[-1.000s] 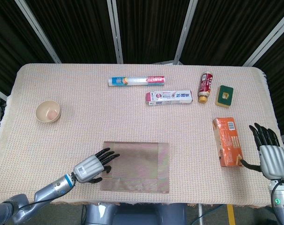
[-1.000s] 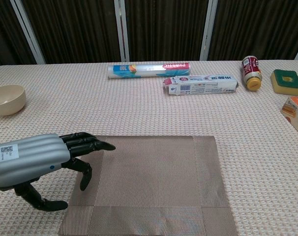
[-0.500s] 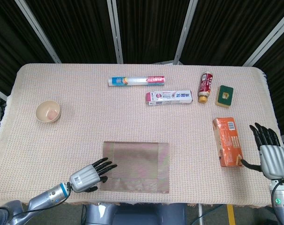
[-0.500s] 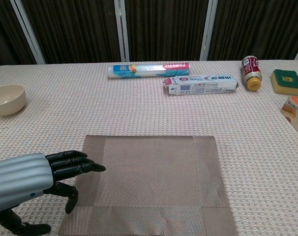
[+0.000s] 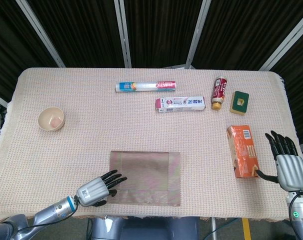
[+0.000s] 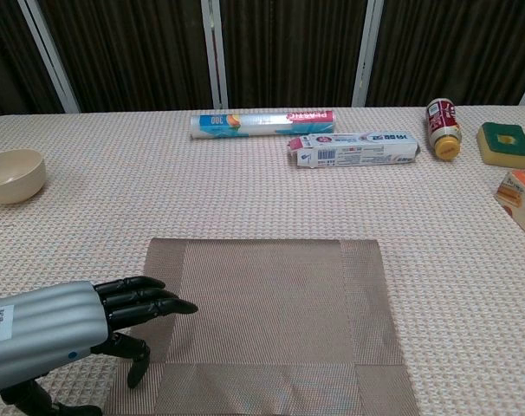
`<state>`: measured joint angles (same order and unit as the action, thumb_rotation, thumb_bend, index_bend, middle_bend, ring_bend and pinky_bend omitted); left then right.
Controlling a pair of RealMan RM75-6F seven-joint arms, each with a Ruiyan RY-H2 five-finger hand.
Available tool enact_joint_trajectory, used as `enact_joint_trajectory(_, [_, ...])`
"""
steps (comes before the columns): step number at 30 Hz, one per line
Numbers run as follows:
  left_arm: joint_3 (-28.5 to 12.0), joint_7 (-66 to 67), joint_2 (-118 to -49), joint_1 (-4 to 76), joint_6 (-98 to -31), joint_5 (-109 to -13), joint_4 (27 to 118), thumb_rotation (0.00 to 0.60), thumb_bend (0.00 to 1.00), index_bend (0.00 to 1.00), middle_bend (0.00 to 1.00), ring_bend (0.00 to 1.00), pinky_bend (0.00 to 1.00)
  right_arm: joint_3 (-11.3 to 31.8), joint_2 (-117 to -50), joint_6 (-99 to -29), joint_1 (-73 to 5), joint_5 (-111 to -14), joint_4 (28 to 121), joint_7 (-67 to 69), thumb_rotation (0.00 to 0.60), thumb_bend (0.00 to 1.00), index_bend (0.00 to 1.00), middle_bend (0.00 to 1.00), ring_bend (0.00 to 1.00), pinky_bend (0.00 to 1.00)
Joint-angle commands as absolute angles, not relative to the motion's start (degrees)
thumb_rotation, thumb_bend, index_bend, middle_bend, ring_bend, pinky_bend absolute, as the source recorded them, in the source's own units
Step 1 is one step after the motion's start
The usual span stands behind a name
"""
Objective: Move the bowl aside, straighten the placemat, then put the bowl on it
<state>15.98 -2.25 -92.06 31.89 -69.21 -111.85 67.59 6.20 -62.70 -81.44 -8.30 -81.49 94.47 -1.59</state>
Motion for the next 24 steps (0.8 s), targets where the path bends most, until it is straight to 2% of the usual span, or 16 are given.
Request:
enact_joint_trajectory(1, [15.7,-1.5,-92.3,32.1,-68.4,-111.4,68.0,0.6,0.29,0.47,0.0,0.0,0.0,6.3,-62.6,-81.5,-8.3,-81.4,94.4,-1.5,0.6,0.0,0.0,0.0,0.0,0.0])
enact_joint_trajectory(9, [15.4,-0.7,-92.2,32.6,-68.0,-111.0,69.1,0.6,0.37,0.47,0.0,0.0,0.0,6.3,-62.3,-81.4,-8.2,-81.5,94.3,-0.7,0.6,0.0,0.0,0.0,0.0,0.0])
enact_joint_trajectory(24, [15.0,0.4,-92.2,33.5,-66.8,-110.8,70.6,0.6,0.38,0.48,0.0,0.0,0.0,6.4,-62.0,-81.7,-8.0,-81.6,94.6,-0.7,0.6,0.0,0.0,0.0,0.0,0.0])
